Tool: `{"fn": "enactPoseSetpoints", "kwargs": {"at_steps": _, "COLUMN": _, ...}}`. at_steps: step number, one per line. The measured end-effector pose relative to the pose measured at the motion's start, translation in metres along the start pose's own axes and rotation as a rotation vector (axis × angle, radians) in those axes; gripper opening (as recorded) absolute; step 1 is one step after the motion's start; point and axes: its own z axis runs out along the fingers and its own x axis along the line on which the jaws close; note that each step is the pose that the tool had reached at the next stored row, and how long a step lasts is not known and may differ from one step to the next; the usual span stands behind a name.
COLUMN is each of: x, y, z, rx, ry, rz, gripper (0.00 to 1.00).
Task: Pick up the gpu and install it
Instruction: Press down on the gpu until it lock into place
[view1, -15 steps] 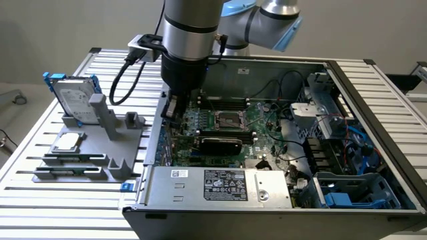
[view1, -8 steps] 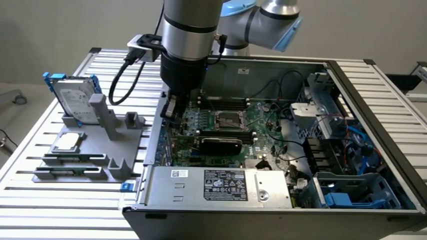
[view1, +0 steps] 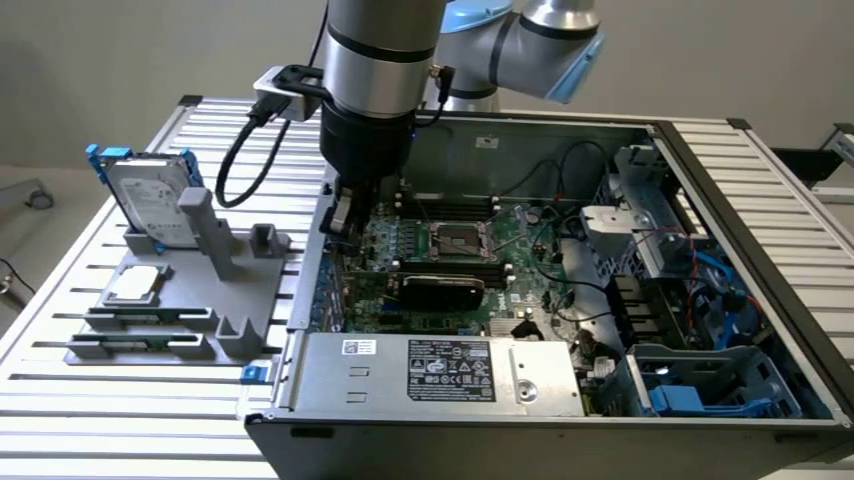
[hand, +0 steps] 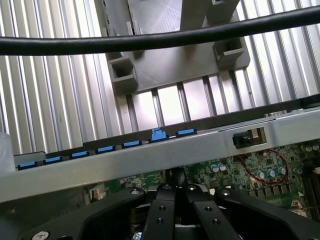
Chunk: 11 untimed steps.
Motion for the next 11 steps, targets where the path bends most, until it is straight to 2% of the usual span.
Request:
{"fn": "enactPoseSetpoints", "kwargs": {"at_steps": 7, "x": 0.0001, "y": 0.0008, "z": 0.0001, "rx": 0.0004, "ry": 0.0024, "rz": 0.001, "gripper": 0.11}}
{"fn": "enactPoseSetpoints", "kwargs": {"at_steps": 11, "x": 0.0002, "y": 0.0013, "z": 0.0010, "rx": 0.0013, "ry": 0.0063, "rz": 0.002, "gripper": 0.11}}
